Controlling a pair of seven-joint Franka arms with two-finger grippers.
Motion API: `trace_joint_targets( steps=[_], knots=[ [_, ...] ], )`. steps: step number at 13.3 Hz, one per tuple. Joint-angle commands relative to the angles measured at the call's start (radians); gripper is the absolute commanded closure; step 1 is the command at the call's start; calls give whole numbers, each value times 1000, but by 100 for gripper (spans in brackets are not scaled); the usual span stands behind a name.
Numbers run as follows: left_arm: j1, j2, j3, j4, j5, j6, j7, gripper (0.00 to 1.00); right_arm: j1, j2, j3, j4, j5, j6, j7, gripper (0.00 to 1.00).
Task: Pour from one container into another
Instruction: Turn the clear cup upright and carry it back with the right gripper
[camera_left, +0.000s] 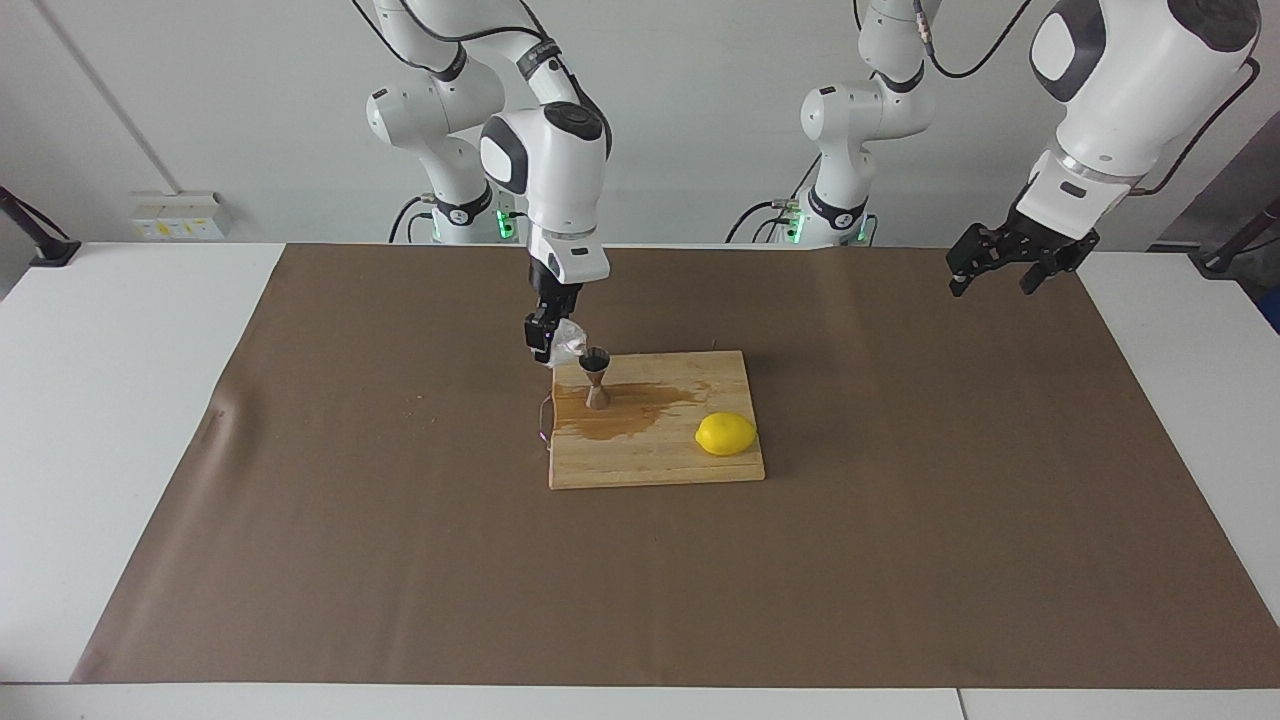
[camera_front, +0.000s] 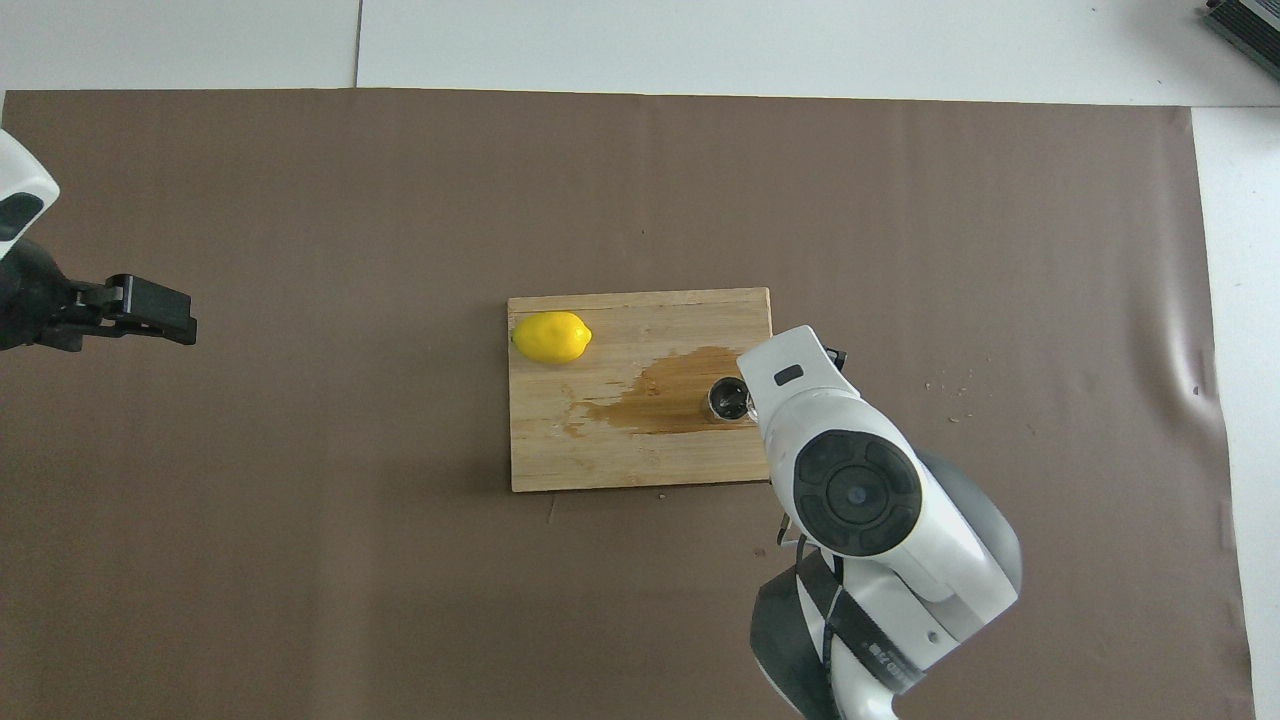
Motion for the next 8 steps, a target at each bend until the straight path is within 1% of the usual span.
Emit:
trace_joint_targets(
  steps=[1, 4, 6, 8],
  knots=[
    [1, -28, 2, -31, -11, 10, -10, 0, -43, 7, 7, 8, 88, 26, -91, 100],
    [1, -28, 2, -31, -11, 10, -10, 0, -86, 15, 7, 7, 173, 34, -214, 100],
    [1, -28, 2, -31, -12, 10, -10, 0, -129, 16, 7, -7, 242, 76, -332, 100],
    [1, -28, 2, -31, -11, 10, -10, 0, -182, 16, 7, -18, 333, 80, -471, 100]
  ],
)
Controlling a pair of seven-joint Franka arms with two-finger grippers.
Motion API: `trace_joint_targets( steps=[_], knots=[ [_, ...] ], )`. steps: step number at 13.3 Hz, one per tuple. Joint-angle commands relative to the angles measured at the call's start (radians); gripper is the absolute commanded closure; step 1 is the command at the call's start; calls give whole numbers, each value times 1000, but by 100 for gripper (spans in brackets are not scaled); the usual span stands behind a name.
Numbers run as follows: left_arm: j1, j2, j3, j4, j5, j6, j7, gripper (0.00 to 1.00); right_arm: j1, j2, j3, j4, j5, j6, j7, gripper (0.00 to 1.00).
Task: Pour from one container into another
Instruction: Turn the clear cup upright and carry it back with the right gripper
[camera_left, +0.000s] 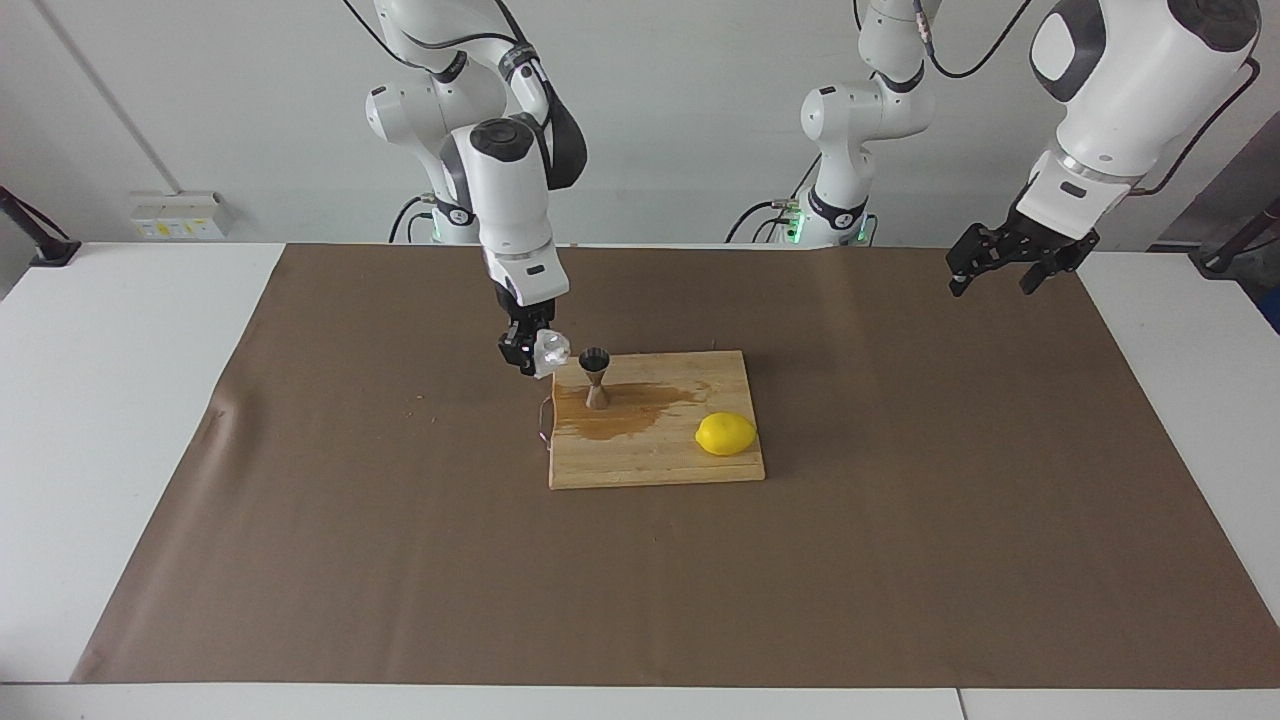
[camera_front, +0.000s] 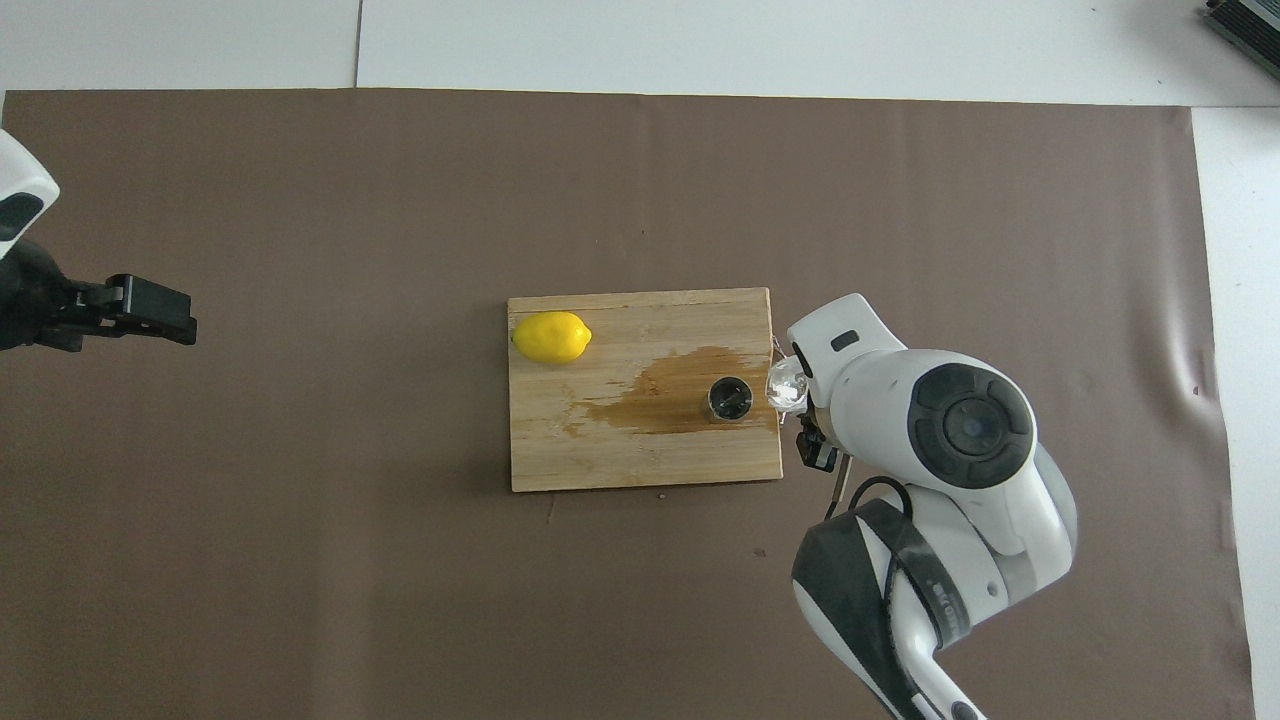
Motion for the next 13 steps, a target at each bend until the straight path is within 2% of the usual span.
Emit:
trace_joint_targets(
  steps=[1, 6, 9, 13],
  knots=[
    [1, -28, 2, -31, -12, 10, -9, 0, -85, 4, 9, -17, 125, 26, -212, 100],
    [1, -28, 2, -31, -11, 10, -9, 0, -211, -4, 9, -90, 293, 110, -542, 100],
    [1, -28, 2, -31, -11, 10, -9, 0, -288, -9, 8, -141, 466, 135, -755, 100],
    [1, -28, 2, -31, -11, 10, -9, 0, -392, 8, 6, -236, 781, 188, -1142, 100]
  ],
)
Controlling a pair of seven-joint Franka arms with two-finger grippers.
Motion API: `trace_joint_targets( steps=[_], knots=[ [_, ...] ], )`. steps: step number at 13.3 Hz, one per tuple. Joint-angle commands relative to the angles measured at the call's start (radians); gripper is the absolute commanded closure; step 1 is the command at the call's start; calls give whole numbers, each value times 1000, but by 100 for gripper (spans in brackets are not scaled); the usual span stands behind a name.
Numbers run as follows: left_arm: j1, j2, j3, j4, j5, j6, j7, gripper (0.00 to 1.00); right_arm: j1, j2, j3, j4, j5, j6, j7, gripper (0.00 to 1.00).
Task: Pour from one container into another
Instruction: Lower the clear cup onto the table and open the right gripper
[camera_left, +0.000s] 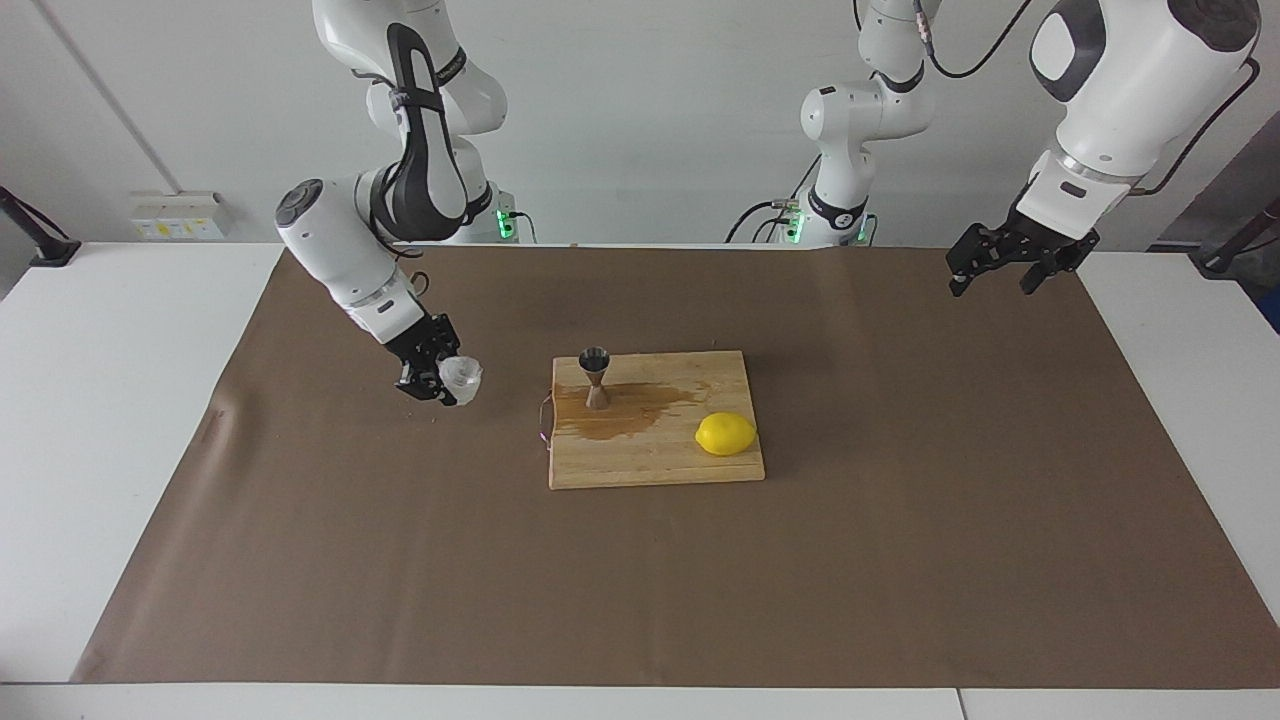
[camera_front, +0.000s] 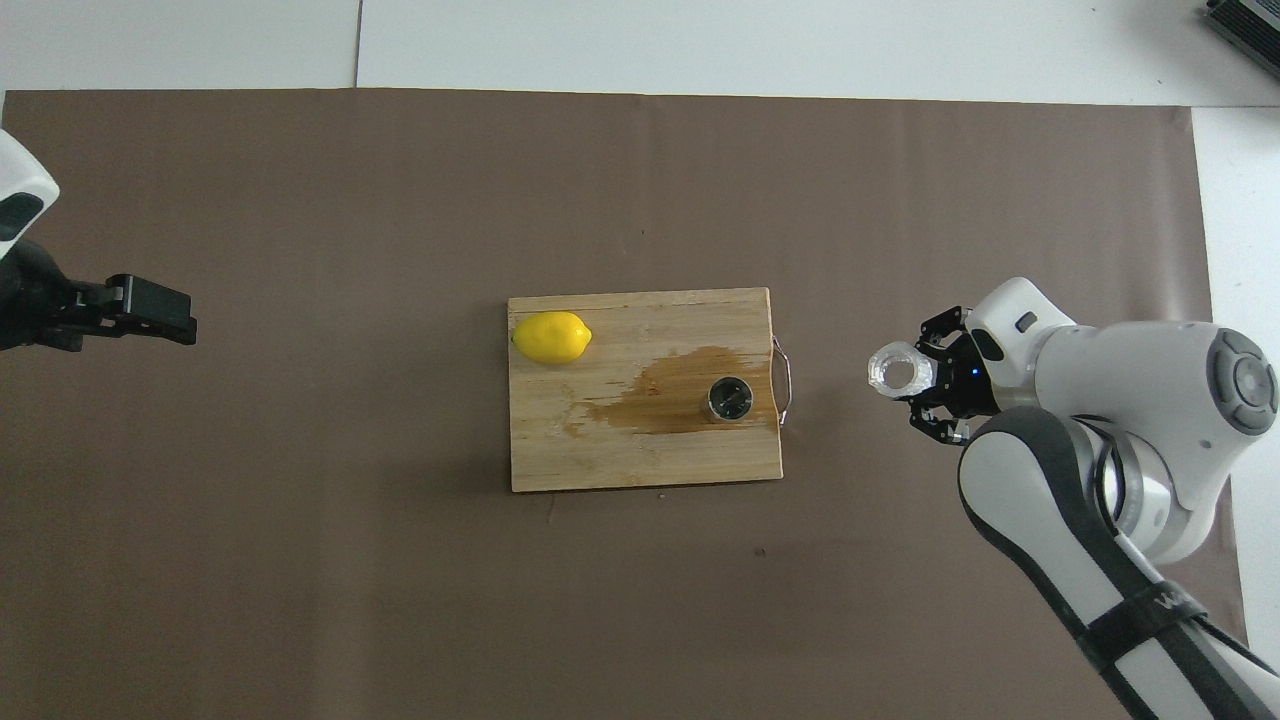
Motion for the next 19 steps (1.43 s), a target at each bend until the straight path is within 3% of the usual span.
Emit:
trace_joint_targets(
  steps=[1, 3, 9, 10, 11, 12, 19],
  knots=[
    [1, -28, 2, -31, -11, 10, -9, 0, -76, 14, 11, -66, 194, 42, -257, 100],
    [1, -28, 2, -31, -12, 10, -9, 0, -143, 46, 11, -74, 267, 32, -394, 100],
    [1, -28, 2, -31, -11, 10, -9, 0, -211, 99, 13, -75, 282, 10, -473, 99],
    [1, -28, 2, -31, -12, 10, -9, 0, -213, 99, 13, -77, 282, 9, -483, 72],
    [1, -28, 2, -31, -11, 10, -9, 0, -216, 99, 11, -74, 282, -13, -484, 21],
    [1, -28, 2, -31, -11, 10, -9, 0, -216, 99, 11, -69, 282, -36, -482, 0],
    [1, -28, 2, -31, -11, 10, -9, 0, -271, 66, 1, -49, 278, -108, -474, 0]
  ],
)
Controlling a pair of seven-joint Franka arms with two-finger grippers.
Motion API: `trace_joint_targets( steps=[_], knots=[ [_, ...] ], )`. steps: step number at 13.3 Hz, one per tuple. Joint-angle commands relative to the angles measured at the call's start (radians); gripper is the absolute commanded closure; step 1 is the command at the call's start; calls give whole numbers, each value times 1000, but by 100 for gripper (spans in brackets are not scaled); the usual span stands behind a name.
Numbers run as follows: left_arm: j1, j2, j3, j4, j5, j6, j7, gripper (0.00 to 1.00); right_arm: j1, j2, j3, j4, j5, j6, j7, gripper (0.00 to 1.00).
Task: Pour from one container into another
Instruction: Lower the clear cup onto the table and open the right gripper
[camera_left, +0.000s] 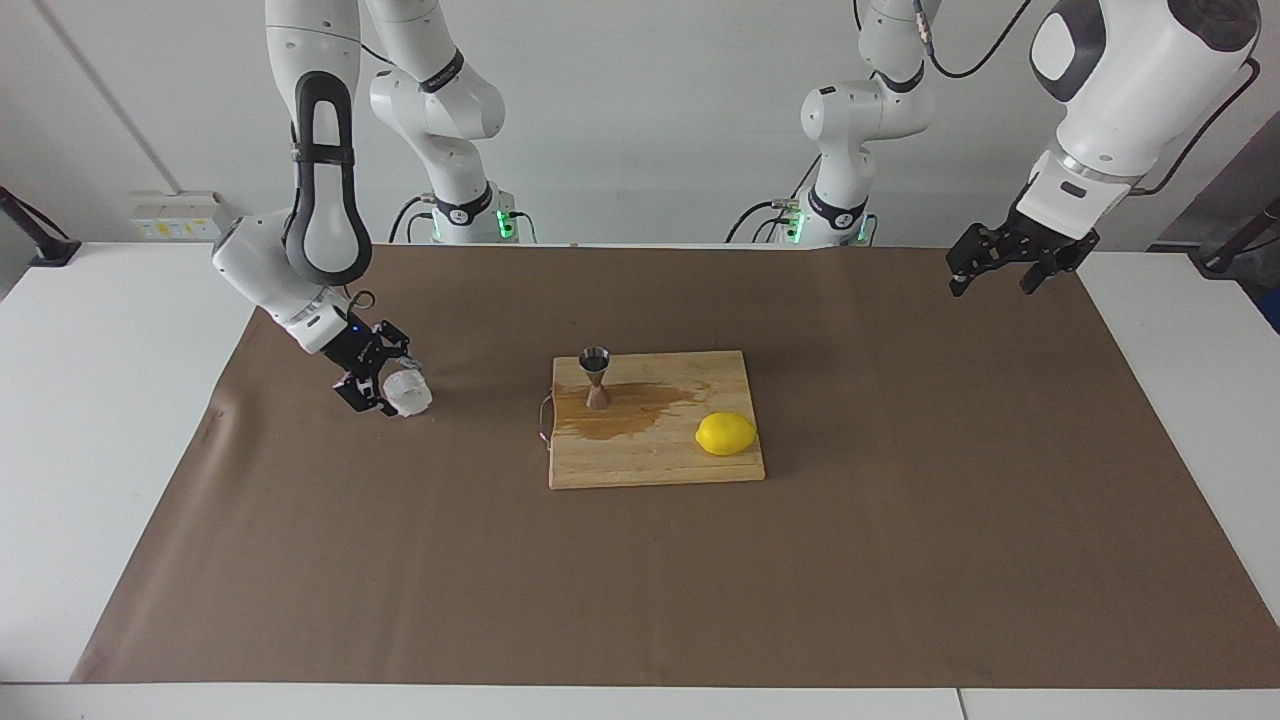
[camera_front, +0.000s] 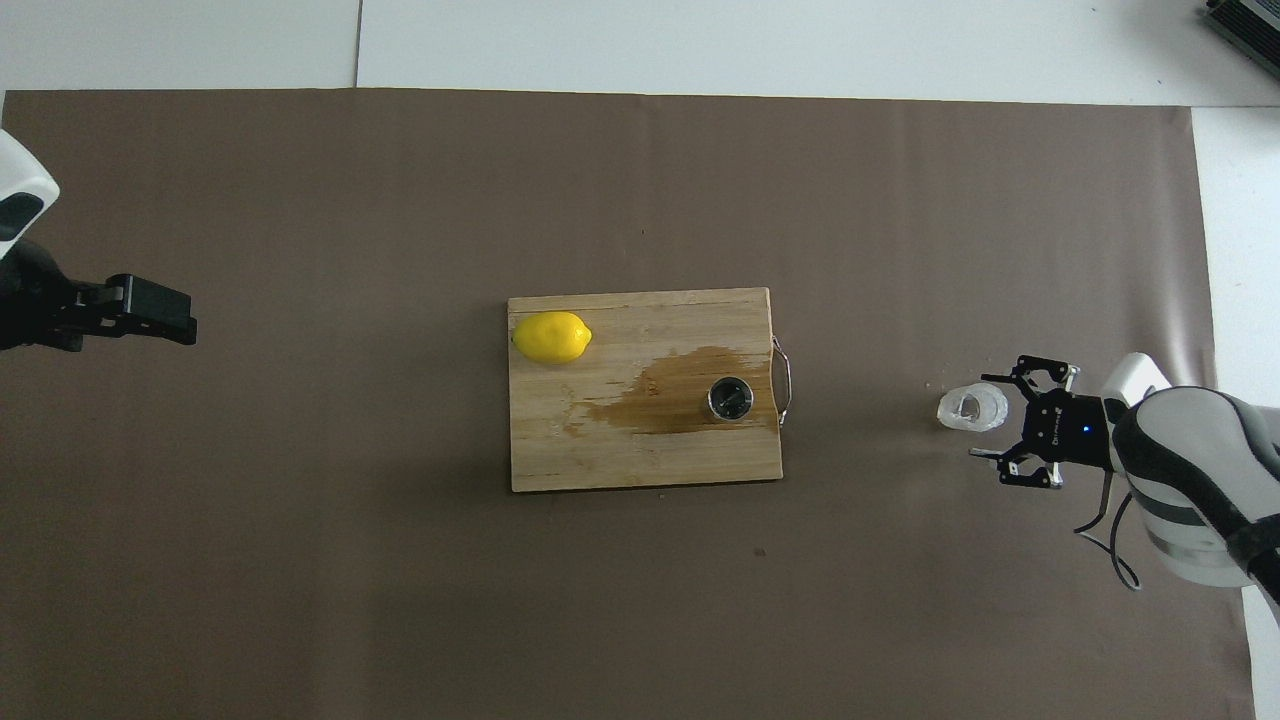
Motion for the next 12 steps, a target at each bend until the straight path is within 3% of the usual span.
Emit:
trace_joint_targets(
  steps=[1, 8, 12],
  knots=[
    [1, -28, 2, -31, -11, 10, -9, 0, -39, -25, -1, 12, 16, -40, -29, 0],
    [1, -28, 2, -31, -11, 10, -9, 0, -137, -68, -4, 101, -44, -161, 58, 0],
    [1, -28, 2, -31, -12, 10, -9, 0, -153, -91, -2, 262, -295, -289, 346, 0]
  ],
)
